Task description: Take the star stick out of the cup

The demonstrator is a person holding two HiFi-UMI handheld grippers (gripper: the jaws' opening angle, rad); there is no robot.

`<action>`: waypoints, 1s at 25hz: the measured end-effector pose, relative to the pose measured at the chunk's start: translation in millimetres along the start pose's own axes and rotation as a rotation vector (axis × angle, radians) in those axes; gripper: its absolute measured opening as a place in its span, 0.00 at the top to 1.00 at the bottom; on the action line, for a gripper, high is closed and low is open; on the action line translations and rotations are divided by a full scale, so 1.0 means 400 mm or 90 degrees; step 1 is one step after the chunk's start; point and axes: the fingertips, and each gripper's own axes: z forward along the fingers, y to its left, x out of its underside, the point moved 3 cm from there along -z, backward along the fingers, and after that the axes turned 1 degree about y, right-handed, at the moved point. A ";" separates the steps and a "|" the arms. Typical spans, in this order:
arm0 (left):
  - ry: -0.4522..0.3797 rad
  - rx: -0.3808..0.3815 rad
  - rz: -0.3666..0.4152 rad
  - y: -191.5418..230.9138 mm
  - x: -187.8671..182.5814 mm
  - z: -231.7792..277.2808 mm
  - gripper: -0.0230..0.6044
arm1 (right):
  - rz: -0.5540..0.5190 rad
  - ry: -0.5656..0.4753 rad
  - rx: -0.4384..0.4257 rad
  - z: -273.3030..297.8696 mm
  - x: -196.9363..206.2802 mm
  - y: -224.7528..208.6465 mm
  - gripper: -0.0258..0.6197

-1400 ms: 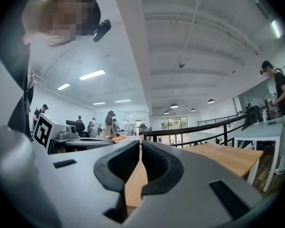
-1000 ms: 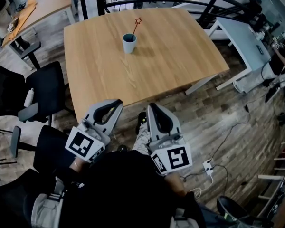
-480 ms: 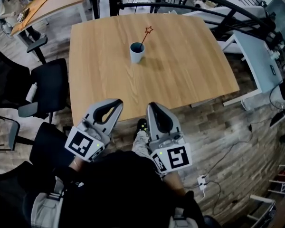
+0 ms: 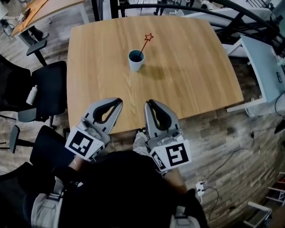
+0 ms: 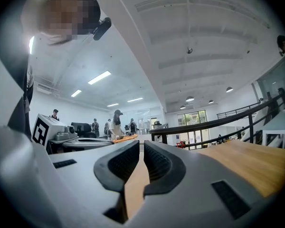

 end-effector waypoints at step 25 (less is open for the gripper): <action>0.033 -0.127 -0.010 0.184 0.040 0.323 0.93 | 0.018 0.039 -0.110 0.313 0.059 -0.364 0.92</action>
